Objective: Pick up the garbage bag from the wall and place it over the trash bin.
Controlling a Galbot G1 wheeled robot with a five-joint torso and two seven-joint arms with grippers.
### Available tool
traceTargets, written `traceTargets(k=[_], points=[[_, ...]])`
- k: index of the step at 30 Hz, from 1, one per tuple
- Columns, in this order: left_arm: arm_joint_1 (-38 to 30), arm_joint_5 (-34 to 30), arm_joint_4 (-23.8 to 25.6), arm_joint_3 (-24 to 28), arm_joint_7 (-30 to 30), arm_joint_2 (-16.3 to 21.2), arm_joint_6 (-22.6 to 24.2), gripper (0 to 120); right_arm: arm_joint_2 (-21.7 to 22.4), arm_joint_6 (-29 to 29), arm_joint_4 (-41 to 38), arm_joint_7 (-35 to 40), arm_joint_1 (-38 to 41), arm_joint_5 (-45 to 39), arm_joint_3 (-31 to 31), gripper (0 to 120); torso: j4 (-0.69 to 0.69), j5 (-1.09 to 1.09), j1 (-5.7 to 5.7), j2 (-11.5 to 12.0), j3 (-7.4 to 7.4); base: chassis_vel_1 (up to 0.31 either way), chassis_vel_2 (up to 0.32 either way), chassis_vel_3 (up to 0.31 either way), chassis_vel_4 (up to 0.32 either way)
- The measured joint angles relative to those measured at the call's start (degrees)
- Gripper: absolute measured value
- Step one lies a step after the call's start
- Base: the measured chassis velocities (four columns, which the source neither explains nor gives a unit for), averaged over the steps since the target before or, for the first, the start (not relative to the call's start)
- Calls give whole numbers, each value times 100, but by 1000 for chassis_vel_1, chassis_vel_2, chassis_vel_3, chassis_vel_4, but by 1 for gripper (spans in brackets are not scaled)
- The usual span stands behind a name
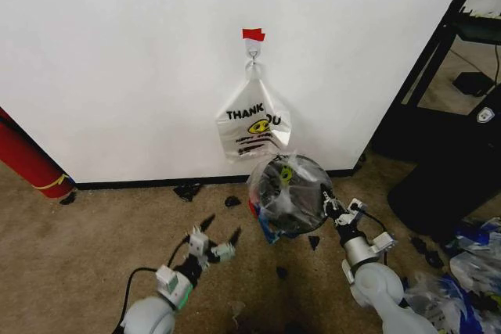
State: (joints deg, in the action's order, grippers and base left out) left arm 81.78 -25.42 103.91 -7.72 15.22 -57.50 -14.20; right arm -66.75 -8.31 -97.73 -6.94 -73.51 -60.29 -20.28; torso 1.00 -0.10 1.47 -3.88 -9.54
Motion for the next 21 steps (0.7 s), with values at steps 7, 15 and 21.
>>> traceTargets(k=[7,15,21], points=[[-58,-340,174,275,158,-208,112,100,-53,15,-49,-51,-43,-52,50,1,1,-1,0,0,0,0,0,0,0],[-221,-800,225,460,-226,-361,490,97,-137,69,-138,-130,-91,39,142,1,0,-1,0,0,0,0,0,0,0],[-224,-756,222,471,-234,-405,523,82,-125,107,-189,-144,-109,57,144,1,0,-1,0,0,0,0,0,0,0]])
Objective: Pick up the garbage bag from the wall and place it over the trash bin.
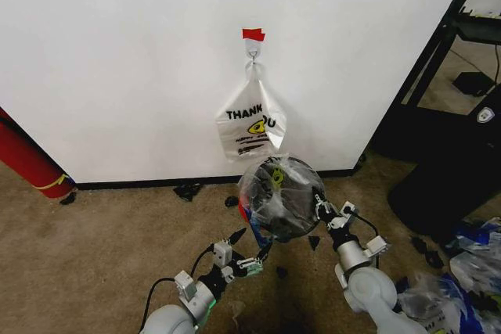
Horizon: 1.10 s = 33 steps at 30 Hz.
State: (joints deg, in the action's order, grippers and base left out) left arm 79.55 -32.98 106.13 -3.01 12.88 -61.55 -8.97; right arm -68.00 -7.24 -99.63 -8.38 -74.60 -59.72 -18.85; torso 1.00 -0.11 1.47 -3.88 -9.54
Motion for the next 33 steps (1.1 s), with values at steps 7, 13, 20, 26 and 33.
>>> traceTargets(k=[7,13,20,26,33], points=[[-4,16,14,-19,40,6,-3,57,-1,27,-15,-5,-8,34,2,1,0,0,0,1,0,0,0,0,0],[-6,79,-9,-42,101,10,-31,37,-3,44,-30,-4,-6,39,6,1,0,0,0,1,0,0,0,0,0],[-35,283,-169,-66,115,-6,-105,12,-5,54,-51,17,-12,28,10,1,0,0,0,1,0,0,0,0,0],[-169,1078,-615,-138,-421,-83,-204,0,20,223,-376,184,-162,-87,69,1,0,-1,0,1,0,0,0,0,0],[-300,1402,-922,-200,-869,-91,-6,0,28,349,-706,302,-307,-105,169,1,0,-1,0,1,0,0,0,0,0]])
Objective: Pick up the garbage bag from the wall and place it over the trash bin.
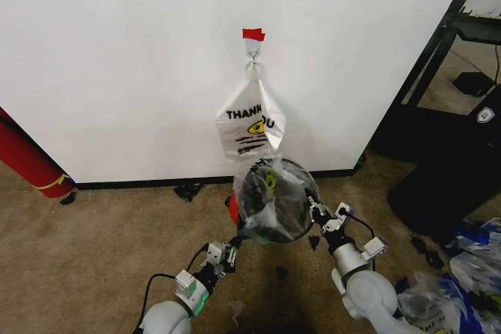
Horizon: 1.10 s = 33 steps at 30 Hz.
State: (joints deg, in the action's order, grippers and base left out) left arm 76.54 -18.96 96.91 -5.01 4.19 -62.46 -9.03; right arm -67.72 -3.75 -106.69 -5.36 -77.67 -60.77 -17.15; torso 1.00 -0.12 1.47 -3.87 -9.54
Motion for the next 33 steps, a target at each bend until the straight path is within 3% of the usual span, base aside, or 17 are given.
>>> traceTargets(k=[9,13,19,23,27,31,33], points=[[21,30,-108,-19,-179,3,-32,3,-8,11,39,0,0,4,42,1,1,0,0,0,0,0,0,0,0],[81,573,-300,-96,-69,30,-341,19,-30,-8,162,56,80,-24,40,1,0,-1,0,0,0,0,0,0,0],[239,1230,-338,-369,998,112,-695,40,-81,-29,281,225,186,-105,2,1,0,0,0,0,0,0,0,0,0],[268,1289,-305,-499,1279,112,-966,51,-96,-61,383,241,213,-105,-3,1,1,0,0,0,0,0,0,0,0],[351,1189,-42,-777,1657,115,-1241,70,-101,-104,517,240,241,-87,-11,1,1,-1,0,0,0,0,0,0,0],[426,1243,246,-1010,1538,126,-1286,83,-102,-189,606,214,241,25,-33,1,0,1,0,0,0,0,0,0,0],[490,1212,734,-1035,766,205,-1156,90,-97,-335,646,119,168,257,-60,1,1,0,0,0,0,0,0,0,0]])
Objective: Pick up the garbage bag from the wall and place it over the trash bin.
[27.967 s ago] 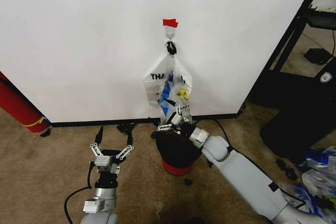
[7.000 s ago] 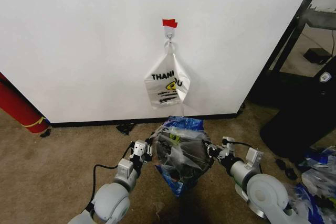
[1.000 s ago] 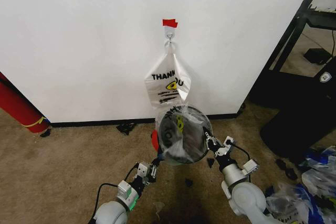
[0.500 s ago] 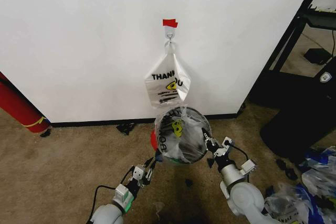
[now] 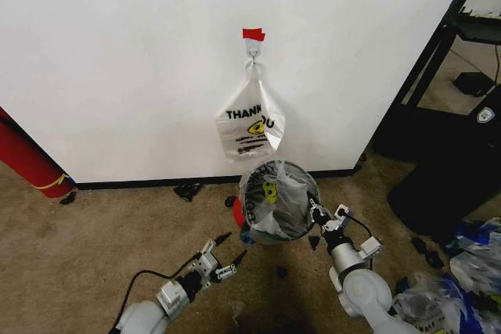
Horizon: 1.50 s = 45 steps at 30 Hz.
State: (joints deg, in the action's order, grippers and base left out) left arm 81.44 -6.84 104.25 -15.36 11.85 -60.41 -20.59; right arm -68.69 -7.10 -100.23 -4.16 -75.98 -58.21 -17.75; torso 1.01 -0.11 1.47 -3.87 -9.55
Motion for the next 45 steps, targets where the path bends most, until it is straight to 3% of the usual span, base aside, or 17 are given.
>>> traceTargets(k=[3,6,11,20,29,34,45], points=[[74,-150,709,147,-830,-6,276,93,-18,-301,90,-192,-26,455,46,1,1,1,0,0,0,0,0,0,0],[141,-310,1061,303,-1111,-69,437,88,-53,-423,124,-252,-25,710,108,1,1,0,0,0,0,0,0,0,0],[526,-714,1719,944,-1282,-332,802,64,-244,-832,221,-248,13,1600,391,1,-2,1,0,0,0,0,0,0,0],[572,-490,1559,1368,-1426,-857,1060,35,-437,-1449,402,-250,10,2495,630,1,-1,1,0,0,0,0,0,0,0],[265,-327,1282,1584,-2479,-1131,2049,1,-696,-2177,529,-380,-49,3368,812,1,-1,0,0,0,0,0,0,0,0],[150,-180,1149,1567,-2935,-1169,2254,0,-732,-2423,551,-519,-124,3742,816,1,0,0,0,0,0,0,0,0,0],[70,172,974,1483,-3273,-1211,2584,0,-724,-2542,517,-663,-175,3833,809,1,-1,0,0,0,0,0,0,0,0]])
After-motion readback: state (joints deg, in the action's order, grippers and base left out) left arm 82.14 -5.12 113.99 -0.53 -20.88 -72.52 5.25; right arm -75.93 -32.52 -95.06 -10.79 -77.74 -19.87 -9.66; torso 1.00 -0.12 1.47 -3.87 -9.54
